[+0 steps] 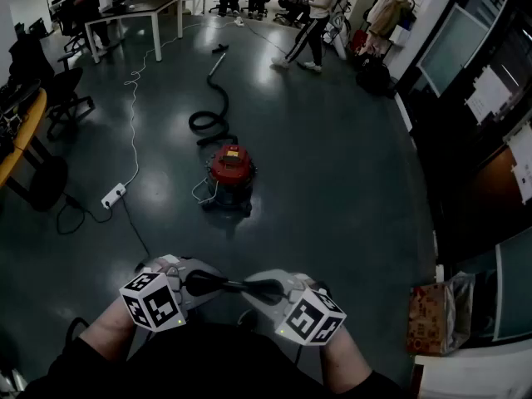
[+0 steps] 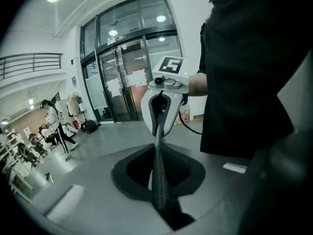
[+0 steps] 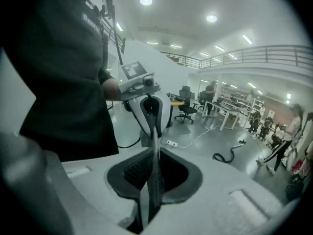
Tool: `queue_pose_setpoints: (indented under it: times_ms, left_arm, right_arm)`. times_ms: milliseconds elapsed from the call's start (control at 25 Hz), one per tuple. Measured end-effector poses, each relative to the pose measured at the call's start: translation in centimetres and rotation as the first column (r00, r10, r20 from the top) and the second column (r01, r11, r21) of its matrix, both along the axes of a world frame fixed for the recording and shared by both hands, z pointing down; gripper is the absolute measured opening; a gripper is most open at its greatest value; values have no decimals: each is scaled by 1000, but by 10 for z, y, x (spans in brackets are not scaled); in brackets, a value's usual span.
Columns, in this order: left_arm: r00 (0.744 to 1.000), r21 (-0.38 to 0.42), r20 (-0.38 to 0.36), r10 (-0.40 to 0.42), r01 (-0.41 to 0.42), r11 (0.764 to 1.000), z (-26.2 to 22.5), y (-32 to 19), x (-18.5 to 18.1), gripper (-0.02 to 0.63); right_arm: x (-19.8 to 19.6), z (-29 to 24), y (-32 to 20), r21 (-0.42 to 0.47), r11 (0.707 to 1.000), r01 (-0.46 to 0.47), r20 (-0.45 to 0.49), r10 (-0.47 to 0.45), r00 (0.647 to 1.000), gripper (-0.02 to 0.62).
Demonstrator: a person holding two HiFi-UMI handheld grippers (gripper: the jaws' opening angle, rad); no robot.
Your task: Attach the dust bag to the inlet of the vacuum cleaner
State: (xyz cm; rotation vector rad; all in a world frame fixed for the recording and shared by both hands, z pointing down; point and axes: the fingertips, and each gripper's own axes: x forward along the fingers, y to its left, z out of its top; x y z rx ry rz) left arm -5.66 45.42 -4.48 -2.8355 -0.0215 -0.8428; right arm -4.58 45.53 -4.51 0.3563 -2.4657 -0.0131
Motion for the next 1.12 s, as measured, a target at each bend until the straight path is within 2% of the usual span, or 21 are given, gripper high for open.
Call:
queue_pose_setpoints:
  times_ms: [640,880,1120]
  left_arm:
    - [1000,-5,11,-22,23,1000,8,-6,8,29]
    - [998,11,32,-54,53,999,13,-11,30,29]
    - [994,24,59,-88,87,996,22,-24,56,31]
  right_arm:
    - [9,8,-6,-19,1000,7,17,-7,1000,49]
    - [30,13,-12,20,999,30,27,-31,999,44]
    - [56,22,-25,21,998,60,42,-60,997,43]
